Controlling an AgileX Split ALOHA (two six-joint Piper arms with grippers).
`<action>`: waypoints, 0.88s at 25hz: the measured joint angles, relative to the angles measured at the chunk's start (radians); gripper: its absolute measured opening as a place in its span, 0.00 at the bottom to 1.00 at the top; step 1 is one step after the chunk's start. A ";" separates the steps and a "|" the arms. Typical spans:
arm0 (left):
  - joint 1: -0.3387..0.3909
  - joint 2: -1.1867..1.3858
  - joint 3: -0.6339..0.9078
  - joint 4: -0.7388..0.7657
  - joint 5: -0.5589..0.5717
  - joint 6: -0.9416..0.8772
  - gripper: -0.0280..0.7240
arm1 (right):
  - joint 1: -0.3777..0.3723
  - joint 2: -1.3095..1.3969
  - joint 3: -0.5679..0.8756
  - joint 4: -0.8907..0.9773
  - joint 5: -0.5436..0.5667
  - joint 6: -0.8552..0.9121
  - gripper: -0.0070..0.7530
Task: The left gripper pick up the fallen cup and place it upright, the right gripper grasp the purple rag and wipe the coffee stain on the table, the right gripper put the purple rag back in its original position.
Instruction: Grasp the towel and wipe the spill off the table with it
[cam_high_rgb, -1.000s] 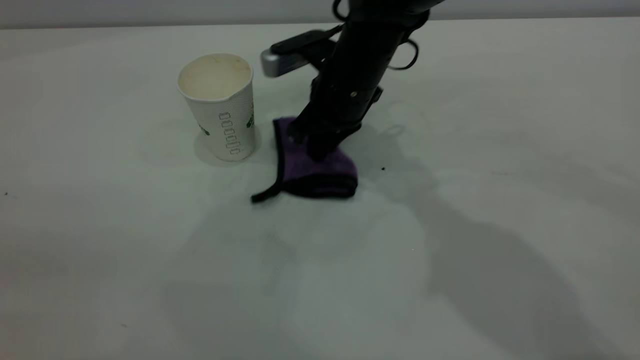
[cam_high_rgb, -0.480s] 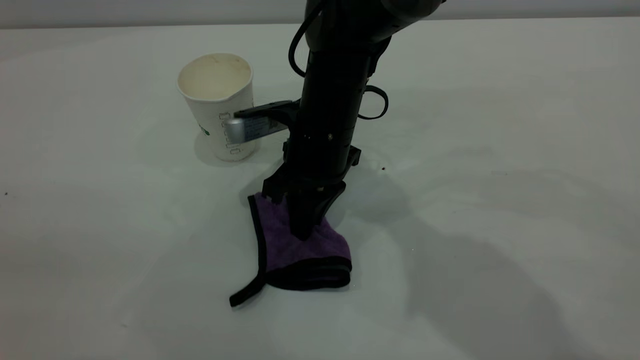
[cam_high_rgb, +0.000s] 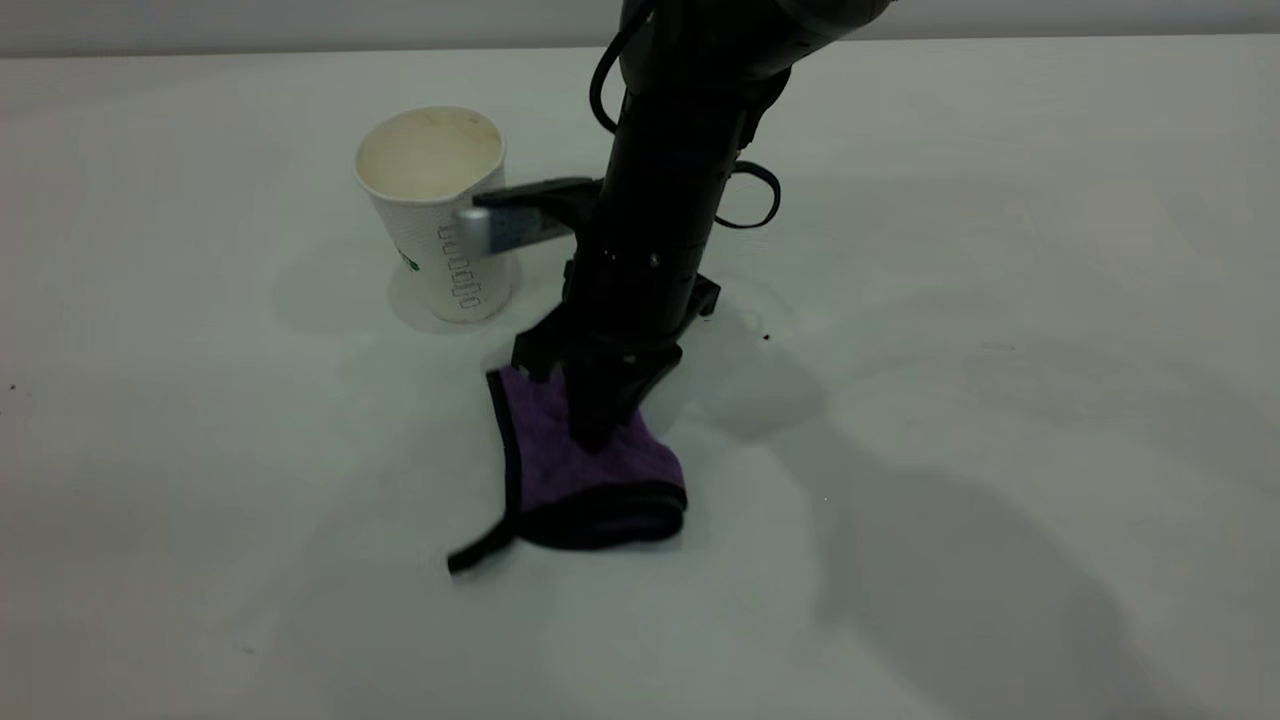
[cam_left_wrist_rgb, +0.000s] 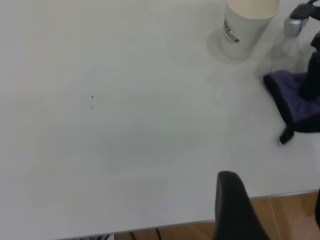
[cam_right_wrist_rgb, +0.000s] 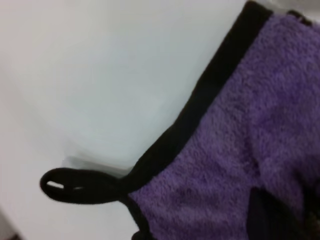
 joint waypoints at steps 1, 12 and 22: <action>0.000 0.000 0.000 0.000 0.000 0.000 0.64 | -0.002 -0.002 0.000 -0.006 -0.023 0.012 0.08; 0.000 0.000 0.000 0.000 0.000 0.000 0.64 | -0.057 -0.012 -0.003 -0.088 -0.186 0.154 0.08; 0.000 0.000 0.000 0.000 0.000 0.000 0.64 | -0.092 -0.013 -0.003 -0.141 -0.295 0.234 0.09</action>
